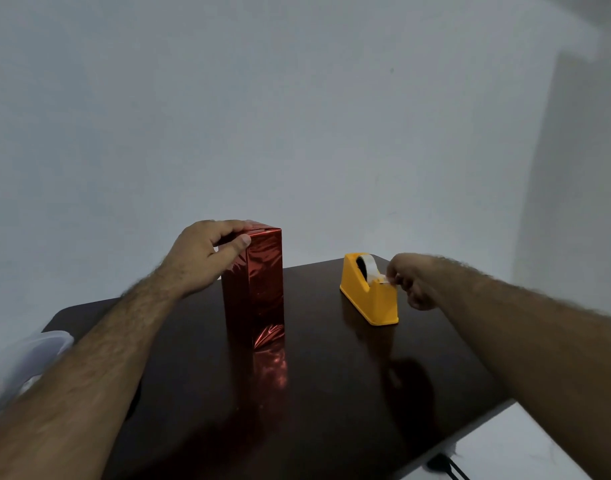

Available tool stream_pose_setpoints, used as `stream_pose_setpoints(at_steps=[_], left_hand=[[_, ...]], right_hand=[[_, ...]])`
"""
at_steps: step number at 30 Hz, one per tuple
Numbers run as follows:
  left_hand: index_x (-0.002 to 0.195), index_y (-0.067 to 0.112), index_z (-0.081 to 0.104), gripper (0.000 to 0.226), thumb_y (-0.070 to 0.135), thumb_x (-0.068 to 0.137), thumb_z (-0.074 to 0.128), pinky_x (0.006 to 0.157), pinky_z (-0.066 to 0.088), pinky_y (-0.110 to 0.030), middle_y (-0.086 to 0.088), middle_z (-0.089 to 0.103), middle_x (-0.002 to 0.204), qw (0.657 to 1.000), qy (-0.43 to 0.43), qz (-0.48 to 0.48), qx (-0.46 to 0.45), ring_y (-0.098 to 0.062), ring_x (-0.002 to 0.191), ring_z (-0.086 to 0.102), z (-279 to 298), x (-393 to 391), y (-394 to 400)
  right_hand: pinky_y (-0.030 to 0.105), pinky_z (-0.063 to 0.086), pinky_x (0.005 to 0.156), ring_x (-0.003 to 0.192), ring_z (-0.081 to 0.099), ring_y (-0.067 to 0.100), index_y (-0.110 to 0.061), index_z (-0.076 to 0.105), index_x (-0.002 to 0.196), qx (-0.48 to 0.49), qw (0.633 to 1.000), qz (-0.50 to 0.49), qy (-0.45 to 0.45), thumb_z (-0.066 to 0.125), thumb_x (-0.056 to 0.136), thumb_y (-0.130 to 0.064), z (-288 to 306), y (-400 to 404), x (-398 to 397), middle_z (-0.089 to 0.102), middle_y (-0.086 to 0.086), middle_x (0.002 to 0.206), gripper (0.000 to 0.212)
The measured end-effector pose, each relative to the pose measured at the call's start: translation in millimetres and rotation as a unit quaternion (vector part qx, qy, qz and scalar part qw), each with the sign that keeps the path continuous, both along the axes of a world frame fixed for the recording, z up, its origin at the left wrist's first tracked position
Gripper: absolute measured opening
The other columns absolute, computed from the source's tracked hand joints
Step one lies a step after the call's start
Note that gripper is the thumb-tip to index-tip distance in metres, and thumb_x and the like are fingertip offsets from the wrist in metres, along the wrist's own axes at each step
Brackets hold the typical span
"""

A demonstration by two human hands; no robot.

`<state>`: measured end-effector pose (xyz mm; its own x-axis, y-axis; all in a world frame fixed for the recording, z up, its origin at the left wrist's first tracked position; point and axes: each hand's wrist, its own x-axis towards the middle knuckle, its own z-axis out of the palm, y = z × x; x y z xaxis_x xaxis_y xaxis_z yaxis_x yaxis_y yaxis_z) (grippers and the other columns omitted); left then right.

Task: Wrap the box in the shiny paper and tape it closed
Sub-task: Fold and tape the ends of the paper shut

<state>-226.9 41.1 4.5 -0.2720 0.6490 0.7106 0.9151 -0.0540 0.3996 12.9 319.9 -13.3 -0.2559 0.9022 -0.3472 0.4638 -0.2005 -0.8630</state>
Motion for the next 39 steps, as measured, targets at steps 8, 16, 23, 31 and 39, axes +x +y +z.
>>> stream_pose_setpoints(at_steps=[8,16,23,31,39], left_hand=[[0.108,0.066,0.066,0.04,0.026,0.107,0.065,0.092,0.041,-0.006,0.061,0.056,0.102,1.0,0.005,0.008,0.0,0.027,0.105,0.056,1.0,1.0,-0.6],[0.136,0.031,0.073,0.03,0.028,0.107,0.064,0.099,0.046,-0.02,0.03,0.068,0.12,1.0,0.003,0.016,0.005,0.018,0.109,0.061,-4.1,-10.3,4.3],[0.136,0.033,0.073,0.03,0.03,0.107,0.064,0.105,0.047,-0.021,0.019,0.073,0.128,1.0,-0.016,0.011,0.005,0.004,0.117,0.066,-8.0,-15.5,8.6],[0.13,0.03,0.077,0.027,0.027,0.105,0.069,0.11,0.048,-0.026,0.017,0.075,0.129,0.992,-0.121,-0.024,0.027,0.003,0.125,0.065,-7.1,-19.3,9.0],[0.112,0.025,0.082,0.019,0.021,0.106,0.065,0.1,0.047,-0.013,0.016,0.072,0.12,0.996,-0.081,-0.008,0.044,0.005,0.117,0.063,-0.9,-15.4,9.2]], right_hand=[[0.024,0.031,0.047,0.056,0.03,0.016,-0.007,0.066,0.105,0.056,0.994,-0.011,0.096,0.075,0.086,-0.008,-34.2,-0.1,12.7,0.036,0.004,0.077,0.02],[0.031,0.036,0.047,0.06,0.041,0.017,-0.01,0.059,0.11,0.067,0.986,-0.039,0.146,0.083,0.092,-0.022,-58.6,6.1,6.0,0.047,0.003,0.079,0.032],[0.034,0.053,0.066,0.08,0.064,0.021,-0.005,0.071,0.102,0.106,0.983,-0.037,0.142,0.078,0.095,-0.018,-91.4,-4.6,15.7,0.069,0.009,0.101,0.017],[0.019,0.042,0.064,0.068,0.051,0.007,-0.017,0.07,0.081,0.258,0.924,0.182,0.218,0.074,0.099,-0.027,-56.7,-43.3,-0.4,0.056,-0.01,0.068,0.02],[0.018,0.049,0.085,0.094,0.063,0.004,-0.026,0.072,0.089,0.444,0.789,0.355,0.233,0.071,0.1,-0.022,46.0,-96.9,-71.1,0.07,-0.009,0.098,0.012]])
